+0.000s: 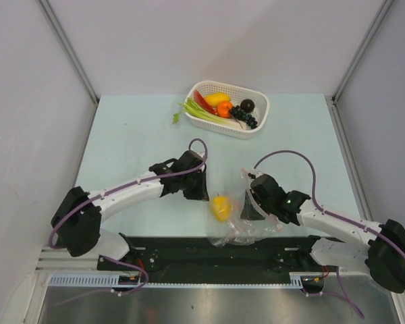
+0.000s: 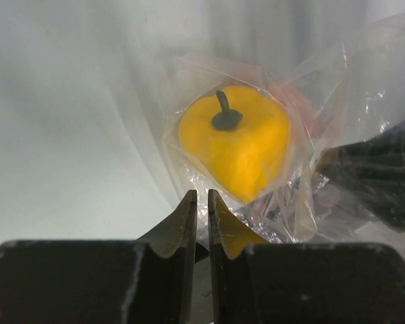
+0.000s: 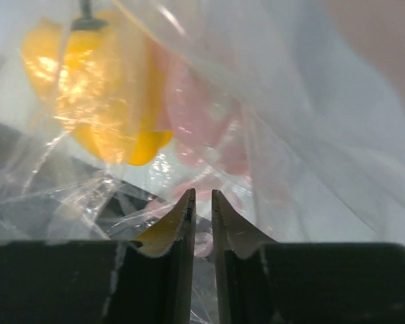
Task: Open the zip-top bag and remove the fake food
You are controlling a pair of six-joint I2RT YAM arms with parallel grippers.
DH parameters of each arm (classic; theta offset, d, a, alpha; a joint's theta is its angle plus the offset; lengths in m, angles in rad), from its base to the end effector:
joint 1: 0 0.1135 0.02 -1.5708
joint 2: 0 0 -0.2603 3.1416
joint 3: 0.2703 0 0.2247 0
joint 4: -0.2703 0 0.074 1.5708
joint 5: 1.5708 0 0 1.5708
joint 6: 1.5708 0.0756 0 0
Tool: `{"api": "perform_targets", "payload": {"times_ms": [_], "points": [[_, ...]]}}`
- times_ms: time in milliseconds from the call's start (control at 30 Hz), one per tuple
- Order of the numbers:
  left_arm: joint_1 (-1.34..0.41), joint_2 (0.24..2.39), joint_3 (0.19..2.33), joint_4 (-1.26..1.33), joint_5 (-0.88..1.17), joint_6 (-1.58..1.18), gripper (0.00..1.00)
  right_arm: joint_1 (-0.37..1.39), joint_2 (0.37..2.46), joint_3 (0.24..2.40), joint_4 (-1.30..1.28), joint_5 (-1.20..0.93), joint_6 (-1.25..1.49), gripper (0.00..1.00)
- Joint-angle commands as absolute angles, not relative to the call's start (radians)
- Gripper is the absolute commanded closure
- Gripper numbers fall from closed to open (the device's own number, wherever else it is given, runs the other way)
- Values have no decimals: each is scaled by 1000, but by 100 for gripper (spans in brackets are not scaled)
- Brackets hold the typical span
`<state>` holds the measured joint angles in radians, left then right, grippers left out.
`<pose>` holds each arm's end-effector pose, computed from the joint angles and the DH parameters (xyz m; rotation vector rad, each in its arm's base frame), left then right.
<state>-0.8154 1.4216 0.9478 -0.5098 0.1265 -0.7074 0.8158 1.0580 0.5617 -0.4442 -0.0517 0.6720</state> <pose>0.1877 -0.2132 0.2015 0.1987 2.7115 -0.6916 0.1338 0.1479 0.1692 -0.2119 2.6323 0.6332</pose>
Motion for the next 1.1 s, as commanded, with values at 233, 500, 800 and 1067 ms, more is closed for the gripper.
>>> {"api": "perform_targets", "payload": {"times_ms": [233,500,800,1067], "points": [[-841,1611,993,-437,137,-706,87,868,1287,560,-5,-262,713,76],[-850,1634,943,-407,158,-707,87,856,1204,560,38,-187,707,43],[-864,1647,950,-396,181,-703,88,827,1308,560,40,-94,733,20],[-891,1675,930,-374,201,-712,90,798,1437,561,77,-11,736,8]]}}
